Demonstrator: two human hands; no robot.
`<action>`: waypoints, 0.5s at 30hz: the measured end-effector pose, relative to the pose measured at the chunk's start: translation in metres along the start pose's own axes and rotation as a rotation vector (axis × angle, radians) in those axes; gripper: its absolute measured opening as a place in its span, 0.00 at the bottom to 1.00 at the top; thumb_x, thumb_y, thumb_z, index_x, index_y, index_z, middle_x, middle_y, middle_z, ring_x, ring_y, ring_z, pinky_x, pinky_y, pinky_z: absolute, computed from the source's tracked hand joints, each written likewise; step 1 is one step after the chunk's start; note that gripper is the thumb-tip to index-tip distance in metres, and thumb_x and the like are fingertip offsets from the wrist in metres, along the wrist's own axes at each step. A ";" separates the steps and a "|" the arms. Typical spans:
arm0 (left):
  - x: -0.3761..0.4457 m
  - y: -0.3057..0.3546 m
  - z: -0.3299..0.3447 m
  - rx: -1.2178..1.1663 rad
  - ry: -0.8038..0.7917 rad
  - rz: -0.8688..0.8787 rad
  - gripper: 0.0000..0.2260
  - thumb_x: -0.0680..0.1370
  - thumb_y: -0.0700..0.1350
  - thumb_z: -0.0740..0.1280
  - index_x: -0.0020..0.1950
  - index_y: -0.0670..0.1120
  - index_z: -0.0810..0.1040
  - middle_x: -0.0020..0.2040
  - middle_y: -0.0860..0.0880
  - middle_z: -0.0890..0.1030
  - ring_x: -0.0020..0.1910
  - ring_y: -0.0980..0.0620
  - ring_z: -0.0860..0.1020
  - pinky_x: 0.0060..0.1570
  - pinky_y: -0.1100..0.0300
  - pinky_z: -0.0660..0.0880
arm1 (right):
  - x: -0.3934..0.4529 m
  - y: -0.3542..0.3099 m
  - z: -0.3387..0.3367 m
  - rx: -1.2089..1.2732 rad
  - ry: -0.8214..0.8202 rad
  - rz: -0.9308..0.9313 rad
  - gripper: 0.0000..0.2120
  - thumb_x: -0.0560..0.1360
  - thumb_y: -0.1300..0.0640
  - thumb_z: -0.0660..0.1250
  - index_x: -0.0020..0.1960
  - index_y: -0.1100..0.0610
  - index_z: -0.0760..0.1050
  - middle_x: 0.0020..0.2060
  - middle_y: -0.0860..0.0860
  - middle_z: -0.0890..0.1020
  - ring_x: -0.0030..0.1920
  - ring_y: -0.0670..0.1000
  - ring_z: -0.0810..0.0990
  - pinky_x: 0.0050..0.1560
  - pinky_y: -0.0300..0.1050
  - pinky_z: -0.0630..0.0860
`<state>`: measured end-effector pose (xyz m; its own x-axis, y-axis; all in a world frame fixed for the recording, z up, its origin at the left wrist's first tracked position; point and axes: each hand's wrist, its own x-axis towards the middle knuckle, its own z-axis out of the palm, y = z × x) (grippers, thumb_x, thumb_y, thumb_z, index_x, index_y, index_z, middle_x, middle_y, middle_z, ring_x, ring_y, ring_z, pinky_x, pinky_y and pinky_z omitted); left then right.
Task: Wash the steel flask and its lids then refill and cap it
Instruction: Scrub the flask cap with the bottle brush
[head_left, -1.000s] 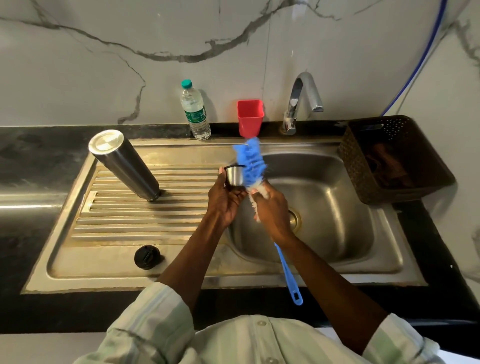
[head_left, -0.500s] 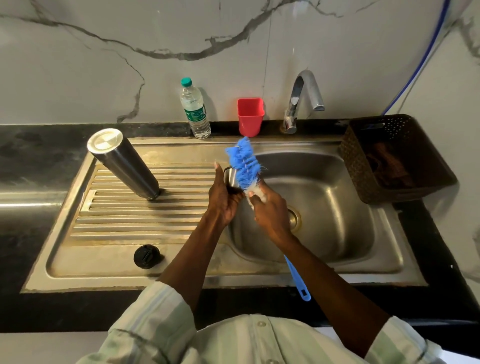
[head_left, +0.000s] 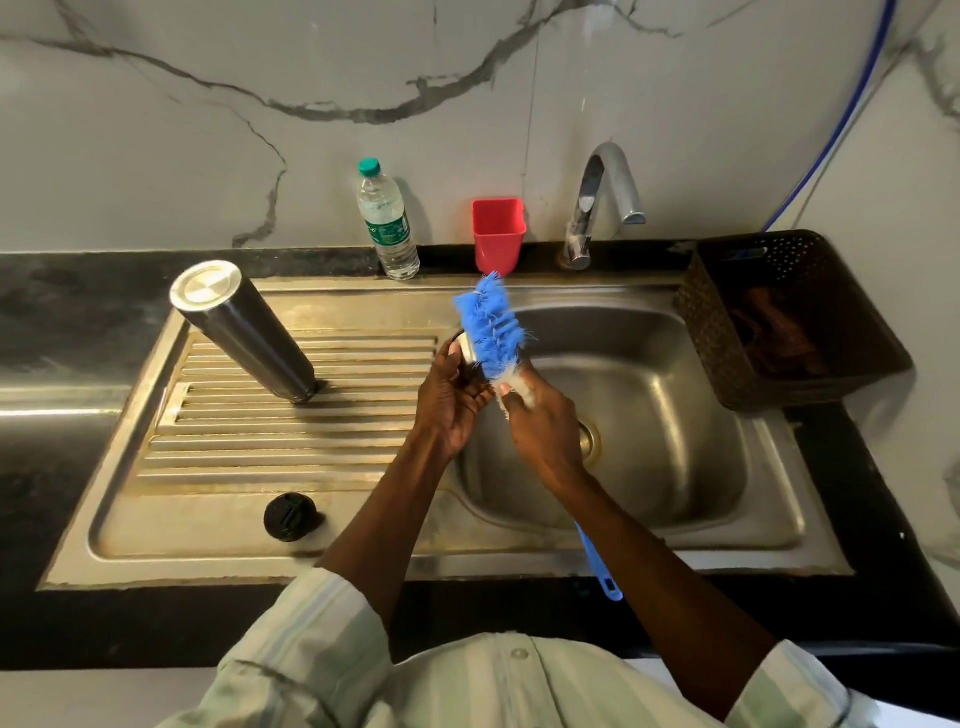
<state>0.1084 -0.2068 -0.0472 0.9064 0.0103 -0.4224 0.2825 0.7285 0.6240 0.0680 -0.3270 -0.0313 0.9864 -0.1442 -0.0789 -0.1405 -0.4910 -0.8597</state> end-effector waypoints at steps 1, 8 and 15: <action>0.000 0.000 -0.001 -0.002 -0.012 0.001 0.09 0.83 0.42 0.59 0.55 0.49 0.79 0.45 0.46 0.85 0.43 0.48 0.84 0.41 0.54 0.82 | 0.001 0.002 0.000 0.011 -0.002 0.018 0.21 0.78 0.52 0.64 0.70 0.42 0.71 0.51 0.50 0.84 0.47 0.55 0.82 0.50 0.49 0.79; -0.001 0.001 0.001 -0.048 0.022 -0.021 0.13 0.81 0.44 0.64 0.63 0.39 0.77 0.52 0.41 0.85 0.50 0.45 0.84 0.52 0.51 0.82 | -0.006 -0.003 0.006 -0.009 -0.045 -0.024 0.22 0.77 0.47 0.63 0.70 0.38 0.66 0.52 0.48 0.84 0.48 0.52 0.83 0.49 0.51 0.80; -0.001 0.000 -0.001 -0.046 0.018 -0.013 0.09 0.79 0.41 0.66 0.58 0.43 0.78 0.48 0.44 0.85 0.44 0.49 0.85 0.42 0.55 0.82 | -0.004 -0.004 0.000 0.061 -0.069 0.039 0.21 0.75 0.45 0.64 0.67 0.38 0.69 0.48 0.48 0.85 0.42 0.55 0.83 0.42 0.54 0.82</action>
<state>0.1068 -0.2061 -0.0476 0.8968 0.0129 -0.4422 0.2787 0.7597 0.5875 0.0651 -0.3241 -0.0276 0.9840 -0.1015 -0.1461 -0.1759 -0.4323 -0.8844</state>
